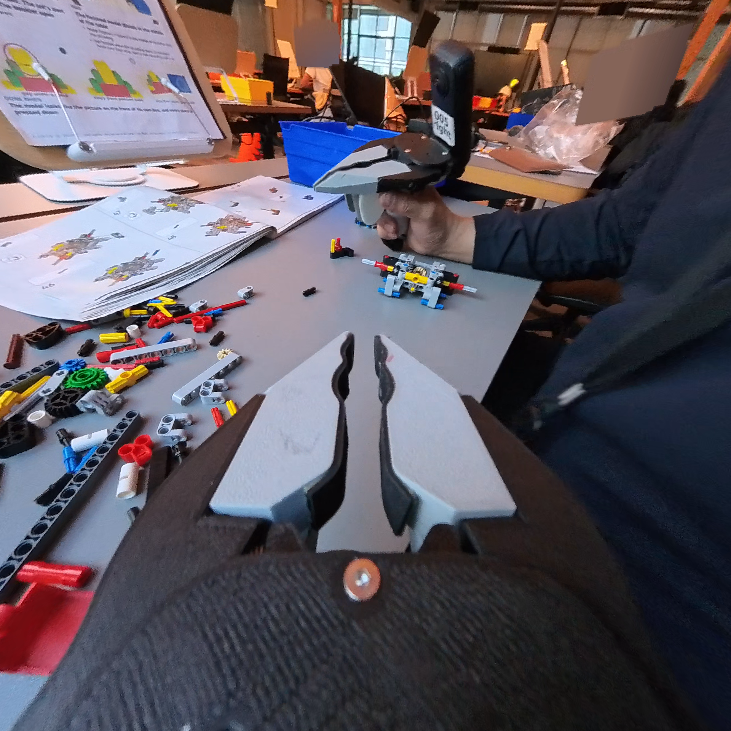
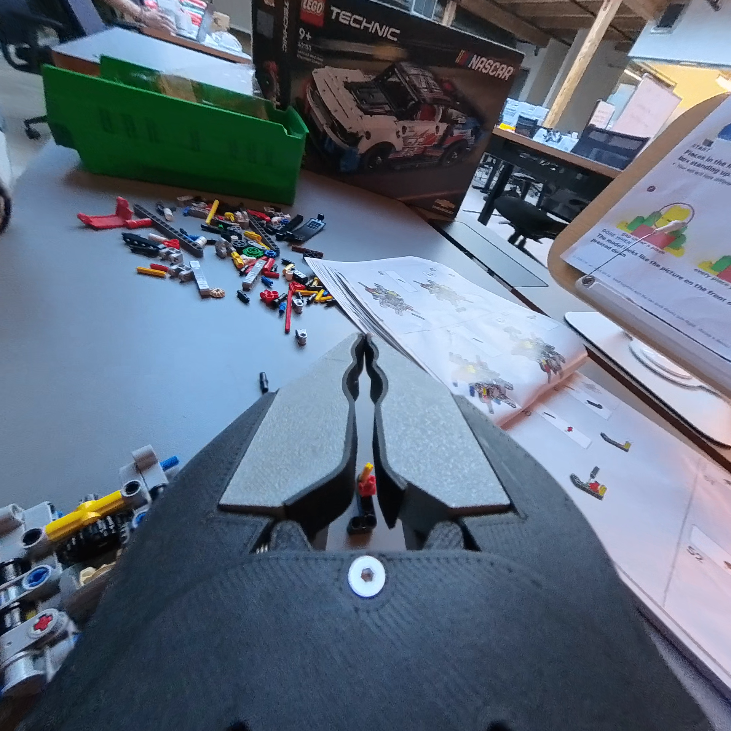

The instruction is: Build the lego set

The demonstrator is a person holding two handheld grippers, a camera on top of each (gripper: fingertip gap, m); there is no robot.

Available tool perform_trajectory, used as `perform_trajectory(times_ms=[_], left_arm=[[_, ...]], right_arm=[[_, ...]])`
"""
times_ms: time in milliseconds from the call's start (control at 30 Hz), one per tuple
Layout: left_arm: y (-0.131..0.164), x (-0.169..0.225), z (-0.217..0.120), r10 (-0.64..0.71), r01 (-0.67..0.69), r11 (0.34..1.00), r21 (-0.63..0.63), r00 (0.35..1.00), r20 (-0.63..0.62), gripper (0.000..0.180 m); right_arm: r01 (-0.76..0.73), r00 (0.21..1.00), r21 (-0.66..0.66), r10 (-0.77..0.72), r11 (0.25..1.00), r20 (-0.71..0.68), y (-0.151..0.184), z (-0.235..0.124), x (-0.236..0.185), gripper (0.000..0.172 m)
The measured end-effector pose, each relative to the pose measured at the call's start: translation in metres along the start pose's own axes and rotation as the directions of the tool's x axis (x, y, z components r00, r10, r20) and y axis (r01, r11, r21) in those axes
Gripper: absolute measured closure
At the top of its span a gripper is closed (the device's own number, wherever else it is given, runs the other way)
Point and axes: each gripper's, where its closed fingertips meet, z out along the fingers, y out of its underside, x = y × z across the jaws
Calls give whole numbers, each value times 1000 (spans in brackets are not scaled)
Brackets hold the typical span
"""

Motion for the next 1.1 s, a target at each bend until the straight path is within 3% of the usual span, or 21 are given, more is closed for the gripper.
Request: perform_trajectory(times_ms=[233,467,667,767,933,1100], left_arm=[[20,0,-3,122,-105,988,-111,979,163,176],[19,-11,-12,76,-27,987,-161,949,306,166],[24,-54,-43,-1,98,977,-189,891,455,163],[27,-72,-53,-60,167,967,-191,883,466,158],[15,-96,-70,-50,153,973,-171,868,494,157],[15,-127,-75,1,152,955,-256,858,513,157]], right_arm=[[-54,997,31,52,998,62,-8,-6,-13,172],[-23,999,2,23,1000,26,-2,-14,-9,172],[-25,996,-15,26,1000,87,3,-15,-19,172],[-12,995,-11,13,1000,102,2,-14,-24,172],[-69,991,14,67,998,117,-2,-17,-21,172],[-150,982,58,143,987,123,-6,-21,-12,172]])
